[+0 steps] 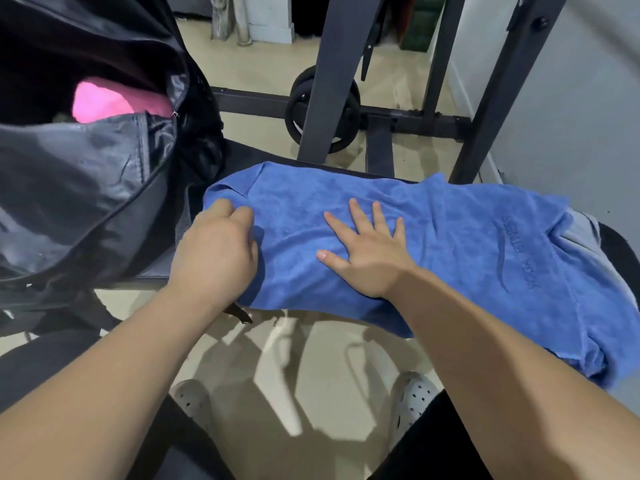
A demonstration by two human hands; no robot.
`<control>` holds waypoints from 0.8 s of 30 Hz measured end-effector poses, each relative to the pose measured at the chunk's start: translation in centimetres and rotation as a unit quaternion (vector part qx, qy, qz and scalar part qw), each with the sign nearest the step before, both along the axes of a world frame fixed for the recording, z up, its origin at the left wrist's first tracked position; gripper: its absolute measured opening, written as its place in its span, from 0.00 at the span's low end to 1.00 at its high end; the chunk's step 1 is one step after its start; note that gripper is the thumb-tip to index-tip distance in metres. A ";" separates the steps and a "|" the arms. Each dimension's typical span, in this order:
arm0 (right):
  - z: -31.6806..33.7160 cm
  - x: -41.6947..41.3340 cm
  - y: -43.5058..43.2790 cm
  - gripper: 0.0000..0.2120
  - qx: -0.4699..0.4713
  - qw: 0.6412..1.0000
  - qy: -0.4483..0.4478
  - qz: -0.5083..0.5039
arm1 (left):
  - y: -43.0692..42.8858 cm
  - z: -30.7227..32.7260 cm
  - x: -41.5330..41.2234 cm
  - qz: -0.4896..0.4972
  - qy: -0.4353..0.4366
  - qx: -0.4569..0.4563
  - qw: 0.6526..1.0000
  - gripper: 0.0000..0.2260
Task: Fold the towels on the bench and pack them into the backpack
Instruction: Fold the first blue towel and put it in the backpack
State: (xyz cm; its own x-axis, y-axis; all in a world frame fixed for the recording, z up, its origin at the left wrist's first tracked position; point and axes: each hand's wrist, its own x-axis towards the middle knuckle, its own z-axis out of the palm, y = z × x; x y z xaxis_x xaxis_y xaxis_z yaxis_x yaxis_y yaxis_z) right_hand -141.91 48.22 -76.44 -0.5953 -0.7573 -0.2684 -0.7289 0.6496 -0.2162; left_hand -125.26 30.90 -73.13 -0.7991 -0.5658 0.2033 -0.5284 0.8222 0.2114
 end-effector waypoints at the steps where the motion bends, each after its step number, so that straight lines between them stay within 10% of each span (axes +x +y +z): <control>1: 0.1 -0.2 0.0 0.34 -0.001 1.000 -0.003 0.000 | -0.1 0.4 0.2 0.017 -0.034 -0.013 0.999 0.03; 11: 0.7 0.1 0.5 0.32 -0.057 0.998 -0.005 -0.006 | 0.3 1.0 0.7 0.115 -0.174 -0.028 0.978 0.18; 18: 2.3 1.6 -0.3 0.23 -0.192 0.979 -0.055 0.029 | 1.8 -1.4 -1.1 -0.046 0.007 0.034 0.998 0.08; 24: 2.6 0.7 -0.6 0.22 -0.223 0.970 -0.094 0.034 | 5.0 -0.3 -2.2 -0.061 0.190 0.358 0.912 0.12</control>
